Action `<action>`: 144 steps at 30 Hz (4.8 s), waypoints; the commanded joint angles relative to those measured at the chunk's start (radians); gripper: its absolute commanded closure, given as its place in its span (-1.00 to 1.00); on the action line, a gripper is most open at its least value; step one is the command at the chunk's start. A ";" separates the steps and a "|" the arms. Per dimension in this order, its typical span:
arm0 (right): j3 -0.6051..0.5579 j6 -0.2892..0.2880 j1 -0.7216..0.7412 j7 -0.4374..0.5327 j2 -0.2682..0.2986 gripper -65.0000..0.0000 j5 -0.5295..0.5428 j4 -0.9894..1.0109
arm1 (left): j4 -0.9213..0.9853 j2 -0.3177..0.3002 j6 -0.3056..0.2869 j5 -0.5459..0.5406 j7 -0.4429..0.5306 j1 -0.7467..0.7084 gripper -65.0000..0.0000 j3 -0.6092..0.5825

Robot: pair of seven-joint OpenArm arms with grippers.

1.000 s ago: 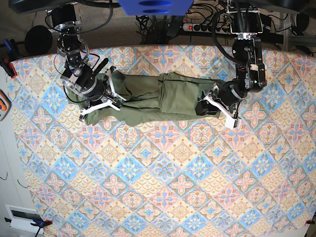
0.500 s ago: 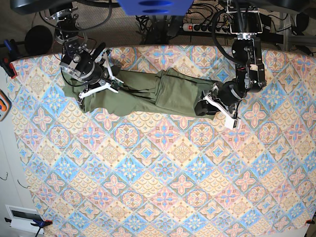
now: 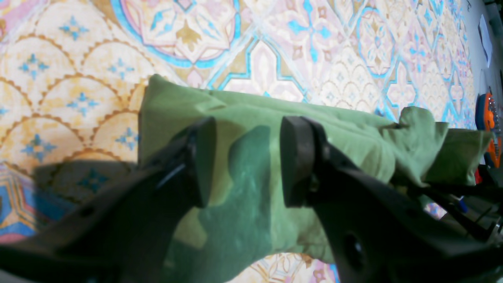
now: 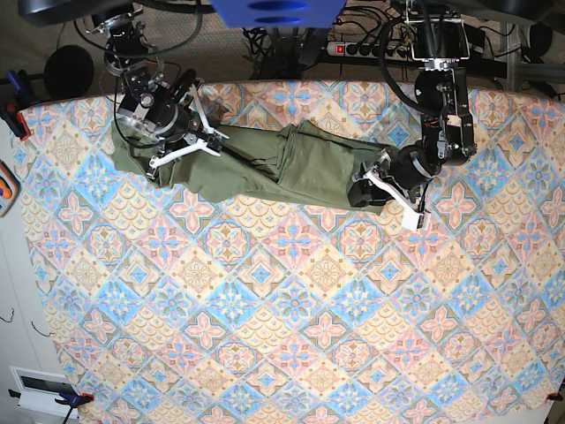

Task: Layout the t-shirt on the table in an organized manner, then fold the t-shirt properly
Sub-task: 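Pull the strip end outward with the right gripper to straighten it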

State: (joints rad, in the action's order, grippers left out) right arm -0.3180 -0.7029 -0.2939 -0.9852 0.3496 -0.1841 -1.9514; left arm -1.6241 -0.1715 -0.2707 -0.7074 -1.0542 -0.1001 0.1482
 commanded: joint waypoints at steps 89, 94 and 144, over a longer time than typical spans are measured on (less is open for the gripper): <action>0.385 0.005 0.126 0.062 0.001 0.37 0.001 -0.046 | 0.031 0.002 -0.008 -0.008 0.016 0.055 0.19 0.003; 0.382 0.005 0.180 0.062 -0.082 0.85 -0.001 -0.035 | 0.031 -0.001 -0.008 -0.014 0.016 0.050 0.19 0.003; 0.951 0.005 -0.058 -0.203 -0.090 0.19 0.475 0.004 | 0.029 0.003 -0.009 -0.018 0.016 0.055 0.19 0.001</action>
State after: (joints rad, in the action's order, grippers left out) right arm 0.6308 -0.7013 -0.3645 -1.2160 0.2413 0.2817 -1.9320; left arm -1.5764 -0.1635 -0.2707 -0.7082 -1.0512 -0.0612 0.1482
